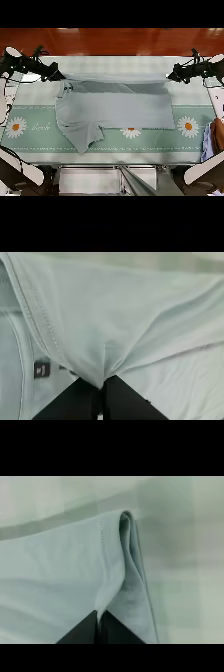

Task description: Fold the shirts.

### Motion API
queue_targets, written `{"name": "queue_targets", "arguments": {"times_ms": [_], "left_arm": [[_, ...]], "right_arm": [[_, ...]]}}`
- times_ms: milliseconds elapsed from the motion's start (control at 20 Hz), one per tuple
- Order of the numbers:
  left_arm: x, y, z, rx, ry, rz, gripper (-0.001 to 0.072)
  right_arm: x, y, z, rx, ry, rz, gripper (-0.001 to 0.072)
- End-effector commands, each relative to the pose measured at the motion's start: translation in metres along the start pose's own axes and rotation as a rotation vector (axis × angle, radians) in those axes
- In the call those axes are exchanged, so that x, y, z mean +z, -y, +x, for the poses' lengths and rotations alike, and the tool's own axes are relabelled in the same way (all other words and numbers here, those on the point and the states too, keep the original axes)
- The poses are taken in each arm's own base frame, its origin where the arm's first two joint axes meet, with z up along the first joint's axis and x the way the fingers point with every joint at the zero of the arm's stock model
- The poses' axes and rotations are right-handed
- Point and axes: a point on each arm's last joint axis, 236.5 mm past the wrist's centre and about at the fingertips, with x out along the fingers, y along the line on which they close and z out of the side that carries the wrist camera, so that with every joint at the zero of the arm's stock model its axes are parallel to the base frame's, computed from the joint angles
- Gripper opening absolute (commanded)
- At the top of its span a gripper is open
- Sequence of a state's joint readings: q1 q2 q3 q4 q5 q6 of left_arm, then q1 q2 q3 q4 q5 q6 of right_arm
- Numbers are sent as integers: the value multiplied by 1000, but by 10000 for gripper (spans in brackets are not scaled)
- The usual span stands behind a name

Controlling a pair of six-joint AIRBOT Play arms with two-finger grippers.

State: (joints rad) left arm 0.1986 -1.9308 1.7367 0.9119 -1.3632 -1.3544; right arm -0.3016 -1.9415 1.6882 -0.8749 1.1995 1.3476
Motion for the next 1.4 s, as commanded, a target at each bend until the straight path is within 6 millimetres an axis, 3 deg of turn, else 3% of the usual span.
{"name": "queue_targets", "arguments": {"times_ms": [0, 500, 550, 600, 650, 750, 900, 950, 1050, 1250, 1350], "left_arm": [[-40, -7, 16, 50, -152, 15, 20], [-56, -5, 19, 47, -218, 10, 21], [-56, -5, 19, 51, -217, -25, 84], [-56, -5, 18, 55, -216, -61, 354], [-57, -4, 15, 55, -217, -70, 509], [-54, 0, 2, 60, -190, -112, 508], [-50, 7, -39, 72, -83, -138, 507], [-58, 5, -52, 74, -54, -143, 507], [-91, -8, -65, 79, -27, -185, 507], [-175, -59, -81, 110, 127, -382, 507], [-210, -69, -80, 45, 191, -498, 507]], "right_arm": [[-10, 5, 1, -32, -40, 8, 31], [-32, 8, 0, -45, -135, 6, 33], [-32, 10, 0, -51, -135, 29, 159], [-34, 8, -1, -49, -142, 60, 426], [-36, 7, -5, -44, -151, 68, 407], [-40, 4, -25, -45, -163, 69, 407], [-62, 27, -83, -156, -208, 85, 407], [-68, 35, -98, -183, -174, 100, 407], [-88, 47, -111, -195, -86, 148, 407], [-180, 62, -99, -144, -99, 153, 407], [-209, 67, -94, -121, -85, 194, 407]]}}
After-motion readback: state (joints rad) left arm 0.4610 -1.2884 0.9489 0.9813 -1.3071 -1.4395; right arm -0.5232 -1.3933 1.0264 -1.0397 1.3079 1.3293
